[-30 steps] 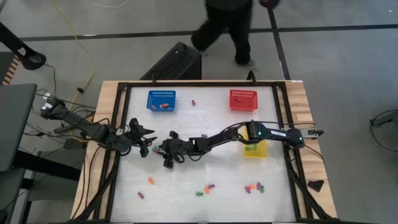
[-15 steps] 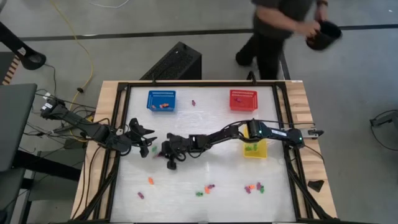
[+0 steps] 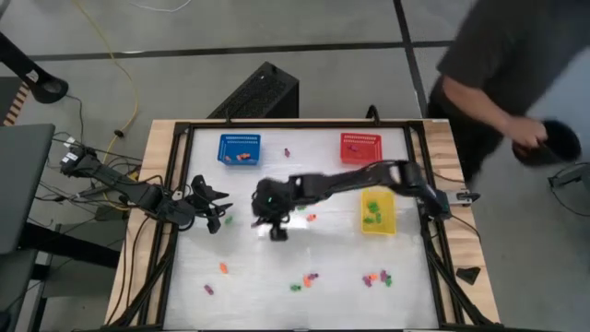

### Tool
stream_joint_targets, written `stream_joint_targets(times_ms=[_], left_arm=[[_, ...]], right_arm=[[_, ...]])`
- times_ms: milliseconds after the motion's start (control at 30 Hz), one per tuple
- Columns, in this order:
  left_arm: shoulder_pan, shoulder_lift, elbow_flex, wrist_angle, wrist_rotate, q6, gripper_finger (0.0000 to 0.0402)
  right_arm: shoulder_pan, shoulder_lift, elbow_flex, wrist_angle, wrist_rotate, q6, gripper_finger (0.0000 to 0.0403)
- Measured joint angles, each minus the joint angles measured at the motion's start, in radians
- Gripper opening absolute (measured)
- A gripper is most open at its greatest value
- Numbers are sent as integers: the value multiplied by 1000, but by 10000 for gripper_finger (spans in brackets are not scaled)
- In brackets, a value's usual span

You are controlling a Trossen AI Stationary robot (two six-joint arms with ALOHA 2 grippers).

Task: Sort Halloween decoration
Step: Put the purple skeleton toy into the red bin

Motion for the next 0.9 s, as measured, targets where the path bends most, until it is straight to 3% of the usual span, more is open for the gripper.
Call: stream_joint_targets(times_ms=[233,367,533,733,900], left_arm=[[0,0,0,0,1,-2,148],[0,0,0,0,1,-3,148],[0,0,0,1,1,-10,148],[0,0,0,1,1,-19,148],[0,0,0,1,-18,-20,148]], right_arm=[[-67,-182,0,-426,144,-81,23],[-126,-264,-34,-558,165,-92,21],[-235,-430,-267,-542,166,-106,23],[-442,-671,-631,-346,258,-13,23],[-596,-793,-809,-229,293,65,23]])
